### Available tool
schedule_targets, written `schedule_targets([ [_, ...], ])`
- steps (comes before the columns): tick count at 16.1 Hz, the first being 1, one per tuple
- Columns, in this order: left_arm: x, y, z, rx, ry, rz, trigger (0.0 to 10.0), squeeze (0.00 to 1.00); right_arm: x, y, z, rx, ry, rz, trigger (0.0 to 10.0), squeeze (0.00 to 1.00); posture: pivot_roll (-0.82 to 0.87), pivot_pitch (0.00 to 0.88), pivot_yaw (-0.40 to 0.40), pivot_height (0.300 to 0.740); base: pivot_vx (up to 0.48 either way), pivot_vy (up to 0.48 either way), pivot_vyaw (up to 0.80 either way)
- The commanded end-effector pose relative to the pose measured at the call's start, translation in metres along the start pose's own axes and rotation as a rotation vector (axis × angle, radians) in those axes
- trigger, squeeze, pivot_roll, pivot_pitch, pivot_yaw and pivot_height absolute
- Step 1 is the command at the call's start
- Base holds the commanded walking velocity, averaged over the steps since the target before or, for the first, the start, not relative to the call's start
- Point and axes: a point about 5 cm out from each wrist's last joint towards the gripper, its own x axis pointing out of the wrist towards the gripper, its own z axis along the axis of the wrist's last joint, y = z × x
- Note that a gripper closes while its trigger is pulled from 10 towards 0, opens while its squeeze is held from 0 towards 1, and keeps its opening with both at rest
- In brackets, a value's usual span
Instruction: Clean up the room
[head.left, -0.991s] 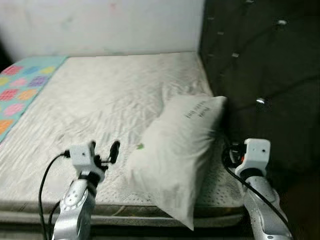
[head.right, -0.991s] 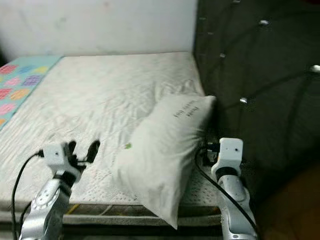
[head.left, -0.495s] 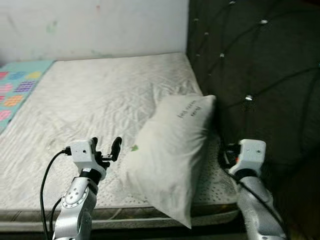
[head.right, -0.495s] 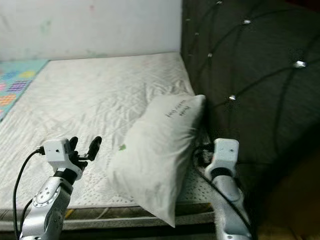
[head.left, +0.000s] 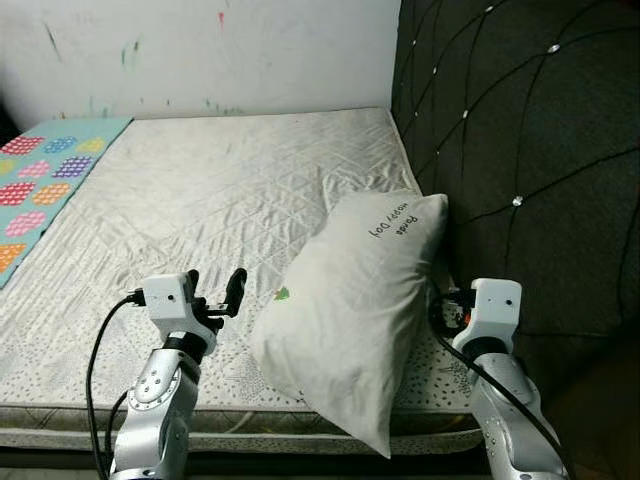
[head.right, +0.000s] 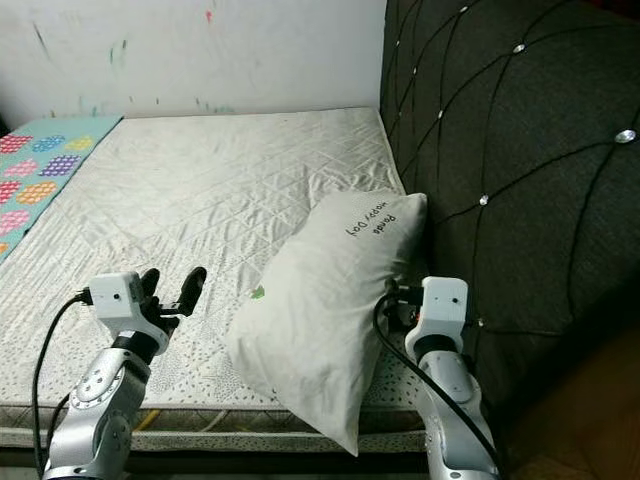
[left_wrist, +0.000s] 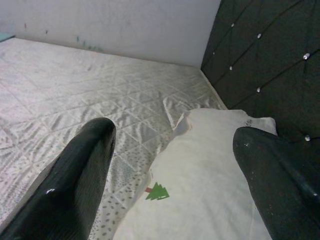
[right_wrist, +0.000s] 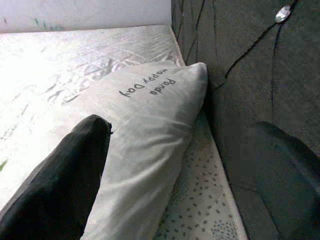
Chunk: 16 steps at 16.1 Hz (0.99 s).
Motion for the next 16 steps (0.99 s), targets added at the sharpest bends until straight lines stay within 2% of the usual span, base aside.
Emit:
schedule_targets([
  [1,-0.0001,0.0019,0.0008,0.007,0.007,0.003,10.0,0.0,-0.0006,0.0028,0.0041,0.009,-0.017,0.016,10.0,0.0,-0.27,0.0,0.087,0.74,0.0,0.262,0.0],
  [16,0.0038,0.0017,0.0031,-0.005,-0.006,0.006,10.0,0.0,0.0027,0.0033,0.0109,0.047,-0.046,0.053,10.0,0.0,-0.26,0.0,0.079,0.74,0.0,0.0,0.0],
])
